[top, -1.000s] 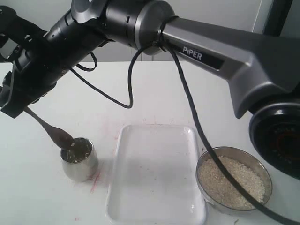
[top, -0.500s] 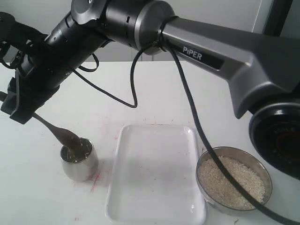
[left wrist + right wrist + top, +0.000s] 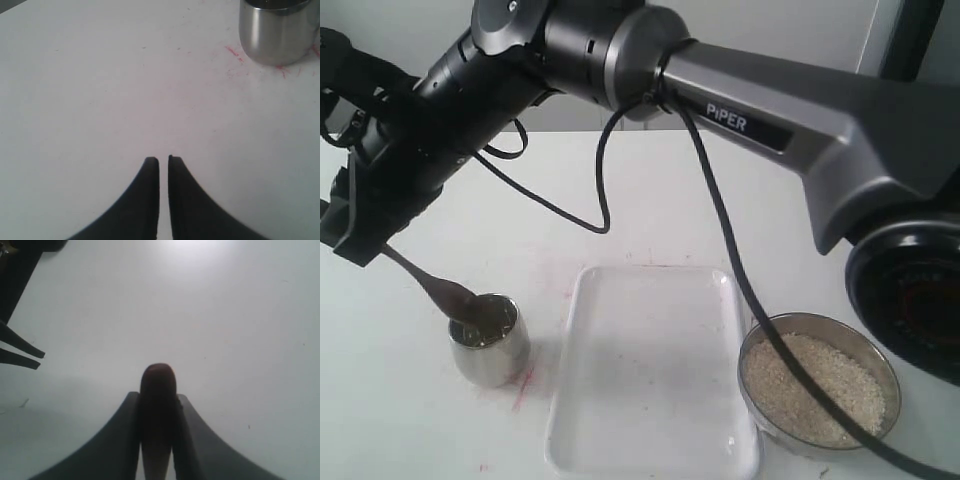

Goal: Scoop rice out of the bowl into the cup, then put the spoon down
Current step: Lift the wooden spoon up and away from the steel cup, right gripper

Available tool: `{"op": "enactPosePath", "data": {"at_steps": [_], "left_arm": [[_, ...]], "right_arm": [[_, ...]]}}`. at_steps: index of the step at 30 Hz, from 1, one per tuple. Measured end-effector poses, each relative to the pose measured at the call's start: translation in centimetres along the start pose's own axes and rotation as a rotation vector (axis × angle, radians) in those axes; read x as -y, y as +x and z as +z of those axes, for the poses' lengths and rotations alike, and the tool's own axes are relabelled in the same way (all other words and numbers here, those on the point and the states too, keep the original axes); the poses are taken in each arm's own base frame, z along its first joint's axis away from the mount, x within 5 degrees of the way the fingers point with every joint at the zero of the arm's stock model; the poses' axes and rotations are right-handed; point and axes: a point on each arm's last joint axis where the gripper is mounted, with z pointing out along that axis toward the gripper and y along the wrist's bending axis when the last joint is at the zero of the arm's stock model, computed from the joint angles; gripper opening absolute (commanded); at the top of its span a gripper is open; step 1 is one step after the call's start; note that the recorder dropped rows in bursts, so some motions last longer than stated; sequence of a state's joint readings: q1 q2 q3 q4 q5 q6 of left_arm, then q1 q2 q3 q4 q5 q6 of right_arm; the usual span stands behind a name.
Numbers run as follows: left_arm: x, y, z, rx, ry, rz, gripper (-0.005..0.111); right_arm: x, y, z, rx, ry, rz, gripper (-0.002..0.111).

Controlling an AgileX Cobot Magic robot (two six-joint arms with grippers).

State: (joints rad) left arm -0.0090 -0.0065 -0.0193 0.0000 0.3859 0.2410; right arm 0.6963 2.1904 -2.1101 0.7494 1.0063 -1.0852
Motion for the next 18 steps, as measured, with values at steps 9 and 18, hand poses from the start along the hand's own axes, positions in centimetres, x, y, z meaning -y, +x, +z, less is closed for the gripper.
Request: {"op": "enactPosePath", "data": {"at_steps": [9, 18], "left_arm": [[0.0, 0.0, 0.0, 0.000, 0.000, 0.000, 0.014], [0.0, 0.0, 0.0, 0.000, 0.000, 0.000, 0.014]], "right_arm": [[-0.6, -1.6, -2.8, -0.018, 0.060, -0.088, 0.000], [-2.8, -3.2, -6.2, -0.046, -0.005, -0.224, 0.000]]}}
